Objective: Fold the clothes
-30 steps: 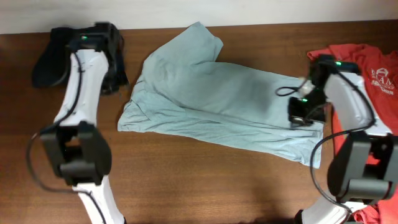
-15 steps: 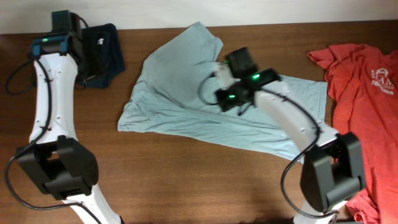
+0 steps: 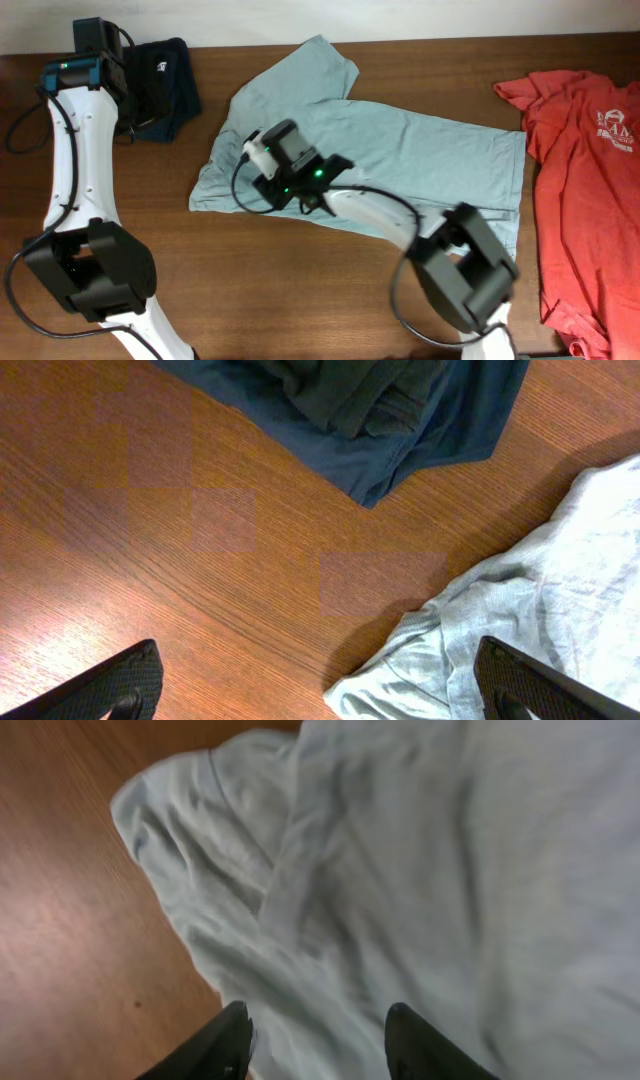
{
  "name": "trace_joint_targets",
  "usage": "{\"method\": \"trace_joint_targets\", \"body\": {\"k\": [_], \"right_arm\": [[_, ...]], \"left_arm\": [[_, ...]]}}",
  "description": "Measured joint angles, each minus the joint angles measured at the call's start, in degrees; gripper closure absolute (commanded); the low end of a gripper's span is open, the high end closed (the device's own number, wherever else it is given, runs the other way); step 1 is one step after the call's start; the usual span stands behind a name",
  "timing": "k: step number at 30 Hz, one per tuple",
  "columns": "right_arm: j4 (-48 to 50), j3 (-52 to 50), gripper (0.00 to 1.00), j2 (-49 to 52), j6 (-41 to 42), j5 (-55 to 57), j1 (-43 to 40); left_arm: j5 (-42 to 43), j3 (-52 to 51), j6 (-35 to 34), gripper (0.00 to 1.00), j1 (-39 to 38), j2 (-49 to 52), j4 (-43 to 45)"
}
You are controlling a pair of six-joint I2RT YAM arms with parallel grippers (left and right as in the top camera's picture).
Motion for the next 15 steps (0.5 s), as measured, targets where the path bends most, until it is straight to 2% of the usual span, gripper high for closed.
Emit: {"method": "trace_joint_targets", "body": {"k": [5,15], "right_arm": [[5.7,0.0,0.46,5.1,-0.2,0.5,0.6],[7.6,0.0,0.39,6.6,-1.4,2.8,0.7]], "left_arm": [[0.2,0.0,0.0,0.01,0.0,0.0,0.0],[0.2,0.0,0.0,0.01,0.0,0.0,0.0]]}}
